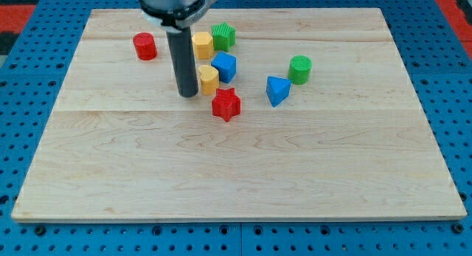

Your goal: Move the red star towards the yellow heart

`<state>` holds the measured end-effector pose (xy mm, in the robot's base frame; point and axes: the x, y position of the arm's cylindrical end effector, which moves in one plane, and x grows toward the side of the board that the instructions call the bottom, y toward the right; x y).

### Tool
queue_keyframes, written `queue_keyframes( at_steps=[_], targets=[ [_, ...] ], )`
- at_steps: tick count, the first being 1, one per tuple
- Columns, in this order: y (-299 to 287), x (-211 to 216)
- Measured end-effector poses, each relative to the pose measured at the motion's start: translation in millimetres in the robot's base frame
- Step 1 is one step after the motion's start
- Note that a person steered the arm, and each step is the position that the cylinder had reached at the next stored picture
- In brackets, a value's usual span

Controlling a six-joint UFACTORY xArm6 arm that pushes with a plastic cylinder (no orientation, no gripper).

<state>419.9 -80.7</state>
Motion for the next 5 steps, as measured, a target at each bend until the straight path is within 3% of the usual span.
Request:
queue_keyframes(
  at_steps=[2,3,5],
  targets=[
    [12.2,60.2],
    [59.2,91.0],
    [104.3,75.6]
  ],
)
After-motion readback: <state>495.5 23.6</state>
